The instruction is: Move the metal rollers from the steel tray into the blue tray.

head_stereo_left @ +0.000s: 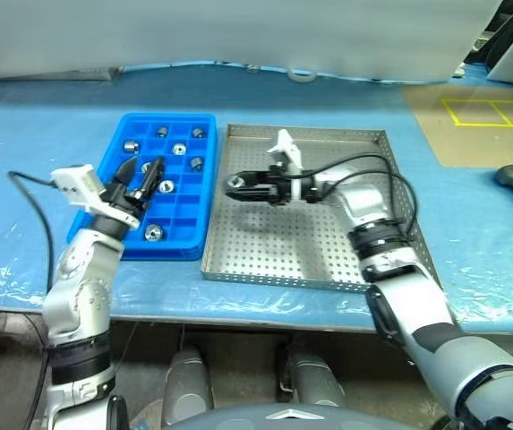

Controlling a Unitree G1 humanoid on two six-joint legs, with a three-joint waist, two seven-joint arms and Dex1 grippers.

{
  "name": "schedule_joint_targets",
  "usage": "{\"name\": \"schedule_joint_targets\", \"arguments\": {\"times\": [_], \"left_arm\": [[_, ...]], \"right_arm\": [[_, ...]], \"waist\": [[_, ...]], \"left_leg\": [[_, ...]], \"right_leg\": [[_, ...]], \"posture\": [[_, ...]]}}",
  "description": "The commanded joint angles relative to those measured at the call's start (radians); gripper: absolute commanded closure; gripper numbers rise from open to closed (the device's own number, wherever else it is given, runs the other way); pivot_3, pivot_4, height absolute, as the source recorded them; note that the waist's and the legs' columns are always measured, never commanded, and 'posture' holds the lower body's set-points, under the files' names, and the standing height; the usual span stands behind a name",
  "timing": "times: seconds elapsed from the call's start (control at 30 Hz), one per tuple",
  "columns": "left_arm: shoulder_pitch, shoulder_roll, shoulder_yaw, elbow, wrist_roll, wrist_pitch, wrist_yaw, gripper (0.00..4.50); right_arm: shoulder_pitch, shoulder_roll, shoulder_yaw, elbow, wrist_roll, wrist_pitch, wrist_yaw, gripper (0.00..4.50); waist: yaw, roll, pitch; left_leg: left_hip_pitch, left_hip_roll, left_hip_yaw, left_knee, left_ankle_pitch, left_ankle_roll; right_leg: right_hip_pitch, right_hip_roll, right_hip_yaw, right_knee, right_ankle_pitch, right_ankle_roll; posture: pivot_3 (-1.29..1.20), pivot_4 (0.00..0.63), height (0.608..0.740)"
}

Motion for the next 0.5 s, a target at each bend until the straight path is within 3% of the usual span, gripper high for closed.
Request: {"name": "schedule_joint_targets", "arguments": {"times": [0.03, 0.2, 0.37, 0.5], "left_arm": [[0.047, 0.041, 0.111, -0.041, -0.036, -0.043, 0.021, 0.98], [0.083, 0.102, 0.193, -0.049, -0.055, -0.049, 0.037, 0.98], [0.107, 0.093, 0.174, -0.077, -0.063, -0.049, 0.054, 0.98], [0.114, 0.069, 0.128, -0.082, -0.054, -0.051, 0.060, 0.98]], "right_arm": [[-0.068, 0.100, 0.045, 0.032, -0.022, -0.064, -0.049, 2.89], [-0.133, 0.206, 0.128, 0.225, -0.173, -0.276, -0.213, 2.89], [-0.188, 0.224, 0.144, 0.404, -0.274, -0.434, -0.384, 2.89], [-0.220, 0.196, 0.116, 0.478, -0.281, -0.458, -0.408, 2.89]], "waist": [[0.003, -0.001, 0.000], [0.024, -0.001, 0.001], [0.042, -0.001, 0.001], [0.041, -0.001, 0.001]], "left_leg": [[0.000, 0.000, 0.000, 0.000, -0.001, -0.001], [0.001, 0.001, -0.001, -0.001, -0.001, -0.006], [0.001, 0.001, -0.001, -0.001, 0.000, -0.008], [0.001, 0.001, -0.001, -0.001, 0.000, -0.009]], "right_leg": [[0.000, 0.000, 0.000, 0.000, 0.000, 0.000], [0.001, -0.001, -0.002, 0.000, 0.000, 0.000], [0.002, -0.001, -0.002, 0.001, 0.000, 0.000], [0.001, -0.001, -0.002, 0.002, 0.000, 0.000]], "posture": [[0.06, 0.150, 0.740], [0.10, 0.150, 0.740], [0.10, 0.150, 0.740], [0.09, 0.150, 0.740]]}}
